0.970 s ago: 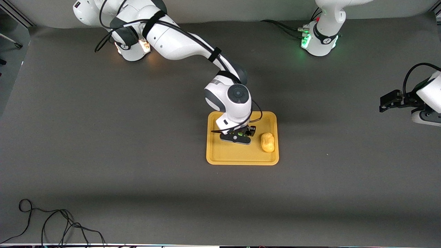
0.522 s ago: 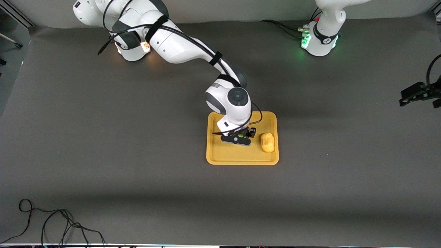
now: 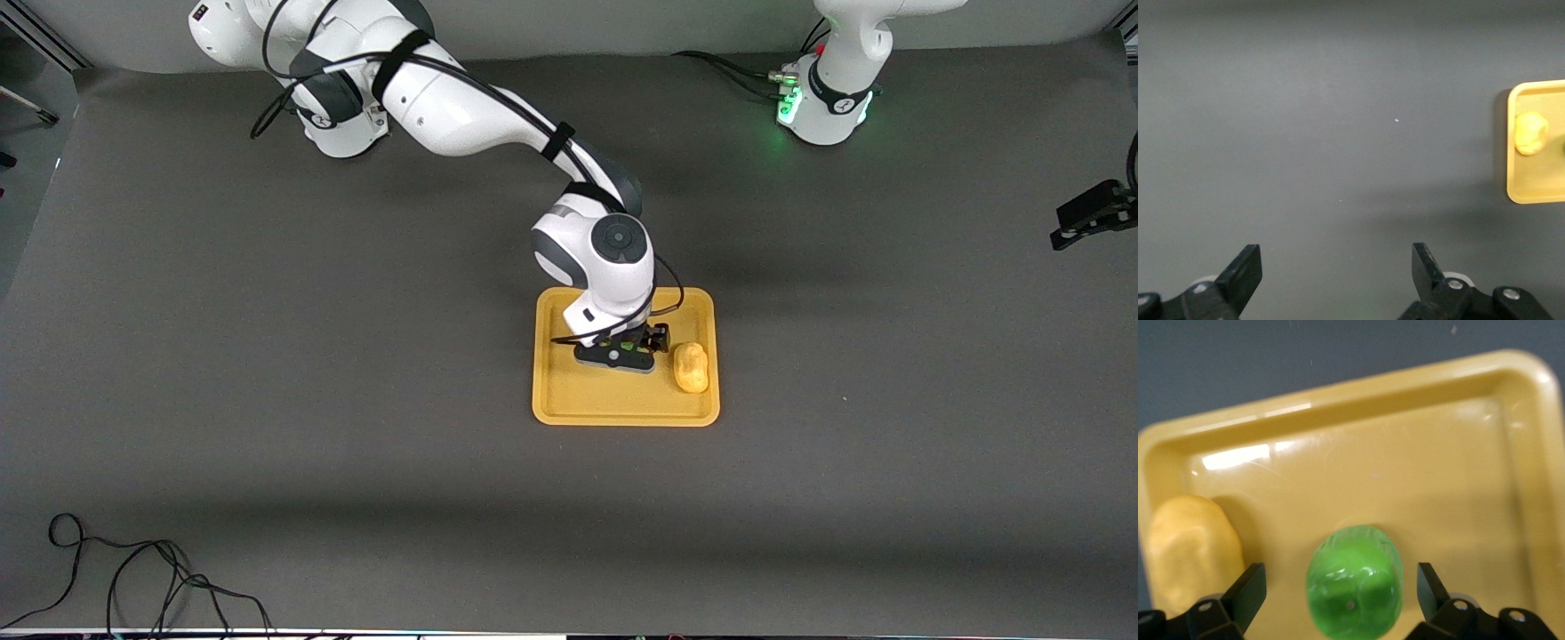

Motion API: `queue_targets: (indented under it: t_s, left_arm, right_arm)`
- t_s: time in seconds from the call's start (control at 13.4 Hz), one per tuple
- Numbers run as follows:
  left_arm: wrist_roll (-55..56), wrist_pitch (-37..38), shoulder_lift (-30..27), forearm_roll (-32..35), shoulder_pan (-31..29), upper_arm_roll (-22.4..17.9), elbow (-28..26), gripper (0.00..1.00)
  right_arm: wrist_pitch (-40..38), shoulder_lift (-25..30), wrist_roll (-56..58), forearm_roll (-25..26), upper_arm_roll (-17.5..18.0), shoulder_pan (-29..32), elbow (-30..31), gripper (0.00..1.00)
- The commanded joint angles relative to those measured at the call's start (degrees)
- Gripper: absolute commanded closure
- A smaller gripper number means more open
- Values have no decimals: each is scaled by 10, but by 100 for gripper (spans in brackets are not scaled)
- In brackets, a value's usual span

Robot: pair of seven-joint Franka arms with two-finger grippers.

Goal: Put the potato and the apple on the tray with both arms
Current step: 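Open the right gripper and lift it off the apple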

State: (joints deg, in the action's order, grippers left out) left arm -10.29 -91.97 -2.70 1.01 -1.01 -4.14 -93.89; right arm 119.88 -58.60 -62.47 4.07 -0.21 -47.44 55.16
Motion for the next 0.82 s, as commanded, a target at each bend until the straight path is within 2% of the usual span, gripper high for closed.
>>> queue_targets:
  t_s: [0.0,0.3,0.45,0.6,0.75]
  left_arm:
    - [6,13,-16,3,10,11,-6,0]
    - [0,14,-14,10,10,13,-7,0]
    - [-1,13,-13,10,9,13,-9,0]
    - [-1,14,-13,6,5,12,-10,0]
    - [-1,24,-16,6,8,12,-12,1]
  right_arm:
    - [-89,86,-2,3,0,21,9,0]
    - [-231,197,64,1,0,70,28,0]
    - [-260,274,151,1,0,107,94,0]
    - [-255,361,223,-8,0,145,192,0]
    - [-251,428,308,-36,-2,200,253,0]
